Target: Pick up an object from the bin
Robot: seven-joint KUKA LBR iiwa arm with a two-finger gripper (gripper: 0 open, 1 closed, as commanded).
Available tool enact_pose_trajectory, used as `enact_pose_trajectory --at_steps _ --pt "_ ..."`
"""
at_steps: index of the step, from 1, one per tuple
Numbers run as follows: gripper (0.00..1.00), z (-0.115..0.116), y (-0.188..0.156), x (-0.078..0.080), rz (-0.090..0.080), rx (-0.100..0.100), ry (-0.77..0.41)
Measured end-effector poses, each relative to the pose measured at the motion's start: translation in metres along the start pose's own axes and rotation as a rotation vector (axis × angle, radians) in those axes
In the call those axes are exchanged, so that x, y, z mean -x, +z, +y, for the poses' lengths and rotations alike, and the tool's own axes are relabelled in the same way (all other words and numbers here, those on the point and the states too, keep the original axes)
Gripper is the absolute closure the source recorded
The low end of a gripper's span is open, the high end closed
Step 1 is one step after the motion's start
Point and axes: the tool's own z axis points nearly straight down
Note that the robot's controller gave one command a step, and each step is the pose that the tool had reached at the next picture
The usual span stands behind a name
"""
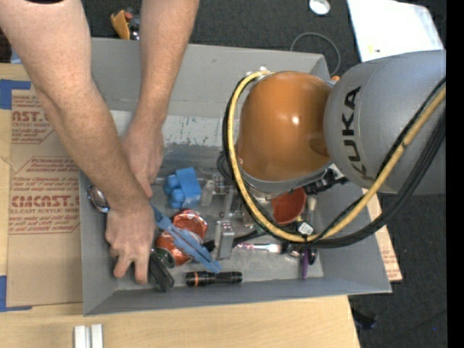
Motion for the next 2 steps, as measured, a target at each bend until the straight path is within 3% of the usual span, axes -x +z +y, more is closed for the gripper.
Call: enact_pose_trajectory --at_steps 1,2 --pt "1.0 0.0493 -0.07 0.036 -0.002 0.002 -0.122" --pt "1.0 0.0492 -0.0699 0.036 -0.002 0.002 -0.123"
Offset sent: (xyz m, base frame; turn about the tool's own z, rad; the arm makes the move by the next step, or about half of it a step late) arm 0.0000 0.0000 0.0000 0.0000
